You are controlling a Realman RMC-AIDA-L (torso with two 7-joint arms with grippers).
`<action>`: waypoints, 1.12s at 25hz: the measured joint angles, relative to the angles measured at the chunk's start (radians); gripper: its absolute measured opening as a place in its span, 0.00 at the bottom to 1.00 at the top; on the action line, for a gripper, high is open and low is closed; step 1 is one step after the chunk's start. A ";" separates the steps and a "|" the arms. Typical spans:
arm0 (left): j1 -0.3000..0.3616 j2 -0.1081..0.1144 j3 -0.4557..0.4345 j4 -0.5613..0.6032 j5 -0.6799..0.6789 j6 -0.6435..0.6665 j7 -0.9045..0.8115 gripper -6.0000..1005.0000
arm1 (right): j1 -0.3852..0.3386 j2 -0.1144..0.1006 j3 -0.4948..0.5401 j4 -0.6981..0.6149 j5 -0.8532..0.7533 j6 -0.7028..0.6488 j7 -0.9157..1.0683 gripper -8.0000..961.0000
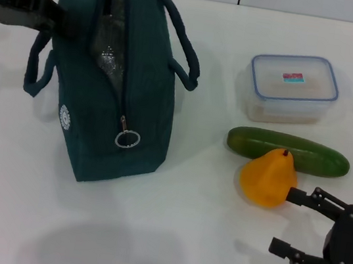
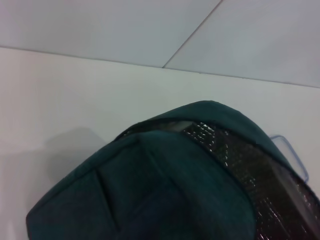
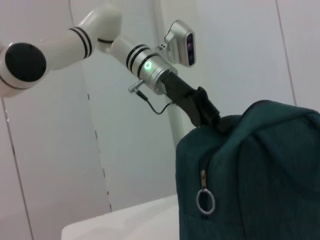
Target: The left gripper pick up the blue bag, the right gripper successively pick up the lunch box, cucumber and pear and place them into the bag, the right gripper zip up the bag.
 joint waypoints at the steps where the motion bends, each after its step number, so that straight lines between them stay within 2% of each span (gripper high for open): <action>1: 0.000 0.000 0.001 0.000 0.000 0.001 0.000 0.22 | -0.001 0.000 0.000 0.002 0.005 -0.001 0.000 0.91; 4: -0.002 0.002 0.002 0.002 -0.016 0.009 -0.001 0.14 | -0.006 -0.001 0.001 0.006 0.027 -0.009 0.003 0.91; 7: -0.001 0.009 0.001 0.003 -0.069 0.022 -0.015 0.05 | -0.018 -0.004 0.002 0.036 0.134 -0.038 0.054 0.91; 14: 0.005 0.010 0.001 0.001 -0.163 0.038 -0.027 0.05 | -0.038 -0.006 0.003 0.181 0.537 -0.030 0.449 0.91; 16: 0.005 0.008 0.001 -0.001 -0.172 0.039 -0.025 0.05 | -0.038 -0.006 0.003 0.206 0.599 0.006 0.544 0.91; 21: -0.003 0.005 0.001 -0.032 -0.181 0.039 -0.020 0.05 | -0.025 -0.004 0.003 0.222 0.678 0.222 0.839 0.91; 28: -0.035 -0.009 0.003 -0.077 -0.185 0.036 -0.004 0.05 | 0.050 0.006 0.003 0.229 0.719 0.386 0.929 0.91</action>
